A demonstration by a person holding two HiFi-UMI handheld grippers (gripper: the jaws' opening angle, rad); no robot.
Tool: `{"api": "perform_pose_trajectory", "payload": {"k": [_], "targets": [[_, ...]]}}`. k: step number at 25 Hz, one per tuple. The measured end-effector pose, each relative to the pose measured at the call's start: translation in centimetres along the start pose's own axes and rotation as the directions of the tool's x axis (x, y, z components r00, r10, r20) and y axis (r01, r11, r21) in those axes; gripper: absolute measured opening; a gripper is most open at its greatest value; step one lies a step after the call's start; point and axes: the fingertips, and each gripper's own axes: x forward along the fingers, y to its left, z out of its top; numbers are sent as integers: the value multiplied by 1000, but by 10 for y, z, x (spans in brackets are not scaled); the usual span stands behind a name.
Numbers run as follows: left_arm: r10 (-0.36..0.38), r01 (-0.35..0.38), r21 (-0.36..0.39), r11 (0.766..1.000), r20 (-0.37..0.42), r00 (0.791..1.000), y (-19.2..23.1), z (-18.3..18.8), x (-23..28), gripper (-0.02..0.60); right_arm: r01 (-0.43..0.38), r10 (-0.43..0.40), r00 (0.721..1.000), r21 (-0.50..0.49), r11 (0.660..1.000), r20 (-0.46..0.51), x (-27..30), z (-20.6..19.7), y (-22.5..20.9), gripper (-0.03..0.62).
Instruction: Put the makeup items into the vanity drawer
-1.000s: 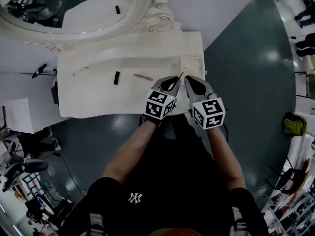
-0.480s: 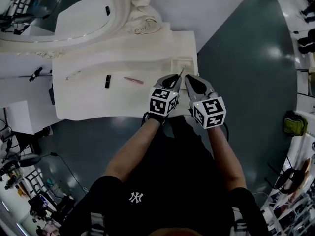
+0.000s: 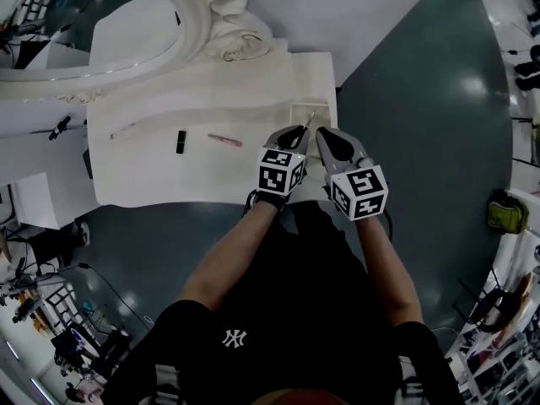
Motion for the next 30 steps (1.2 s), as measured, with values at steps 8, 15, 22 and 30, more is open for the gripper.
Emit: {"api": "perform_pose_trajectory", "payload": {"k": [8,15,22,30], "targets": [[-6,6,-32,999,5,1000,5,-2,4,38,-7,7,1000,6,1000,-11,7,-1,-2,23],[-8,9,-21,1000,18,1000,7,2,0,38,-1,1,1000,12,1000,-7,9,-1,-4,23],[3,-2,-22,1000,52,999,16,7,-18,35,-17,17,1000,-1,1000,-6,15,1,12,23],[16,-13,-23,1000,105,994,31,10,-48,9,-42,42,999,-18,999,1,23,6,42,23]]}}
